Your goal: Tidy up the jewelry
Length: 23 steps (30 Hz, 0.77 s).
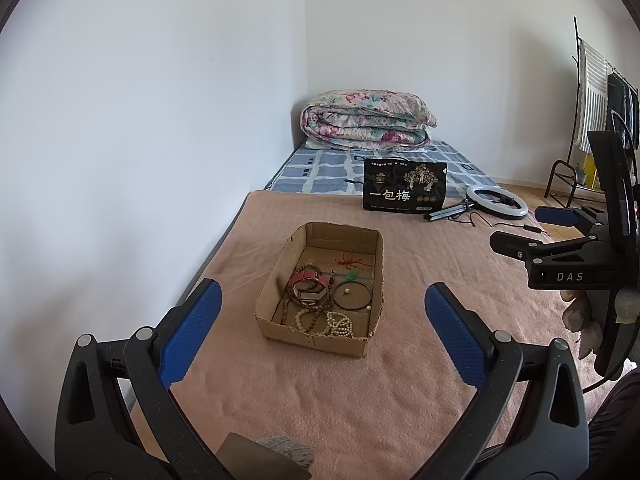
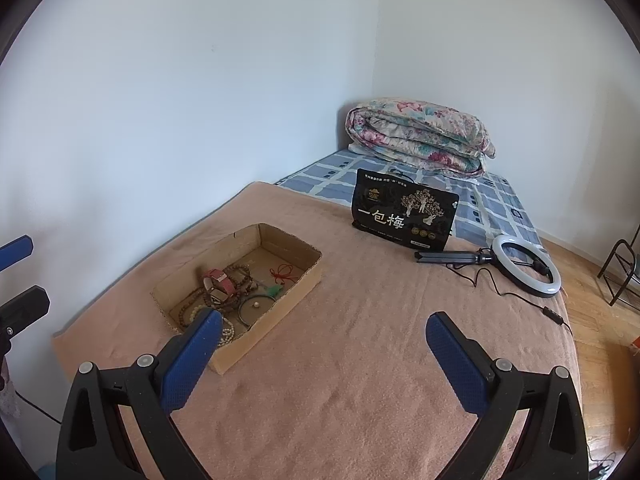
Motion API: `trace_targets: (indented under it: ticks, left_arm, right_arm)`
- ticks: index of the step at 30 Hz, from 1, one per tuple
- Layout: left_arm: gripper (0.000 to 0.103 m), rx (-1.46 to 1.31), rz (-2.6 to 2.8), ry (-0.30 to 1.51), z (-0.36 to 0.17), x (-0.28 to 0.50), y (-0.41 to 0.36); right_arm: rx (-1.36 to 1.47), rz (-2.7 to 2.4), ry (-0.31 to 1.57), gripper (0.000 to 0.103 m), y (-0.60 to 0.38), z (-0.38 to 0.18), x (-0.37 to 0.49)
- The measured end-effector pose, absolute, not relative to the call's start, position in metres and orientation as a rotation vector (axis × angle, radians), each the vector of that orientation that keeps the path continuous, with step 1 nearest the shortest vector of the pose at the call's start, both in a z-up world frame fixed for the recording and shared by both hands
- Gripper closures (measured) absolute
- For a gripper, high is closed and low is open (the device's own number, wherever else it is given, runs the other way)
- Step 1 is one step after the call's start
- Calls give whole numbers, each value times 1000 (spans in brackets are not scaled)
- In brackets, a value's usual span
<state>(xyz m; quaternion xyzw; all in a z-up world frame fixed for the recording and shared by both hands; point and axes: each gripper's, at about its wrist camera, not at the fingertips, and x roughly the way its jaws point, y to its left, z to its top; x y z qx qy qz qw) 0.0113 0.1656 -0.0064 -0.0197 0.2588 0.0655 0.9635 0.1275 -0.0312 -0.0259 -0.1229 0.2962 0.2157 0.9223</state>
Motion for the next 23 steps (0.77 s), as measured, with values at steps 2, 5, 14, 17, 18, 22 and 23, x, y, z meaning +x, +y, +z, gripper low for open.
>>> trace_targets:
  ticks: [2,5,14,17,18,22,23]
  left_arm:
    - [0,-40,133,528,-7,12,166]
    - [0,-38,136,534,-8,13,168]
    - [0,-25,150,534,-10,13,168]
    - [0,-24,155,536,-11,13,168]
    - [0,-27,153,538,-11,13,168]
    - [0,-25,161,528,-11,12,168]
    - [0,-23,165,524,-11,11,168]
  right_arm:
    - [-254,442,607,0,-31,-26,128]
    - [-256,444,606,0,-31,-26,127]
    - [-254,442,608,0,-31,-26,127]
    - [-256,442,608,0,-31,-26,127]
    - [-257,443,608,0,-31,-26,127]
    - [-253,441,609,0,-30,-26,128]
    - [-253,441,609,0,-30,-26,128]
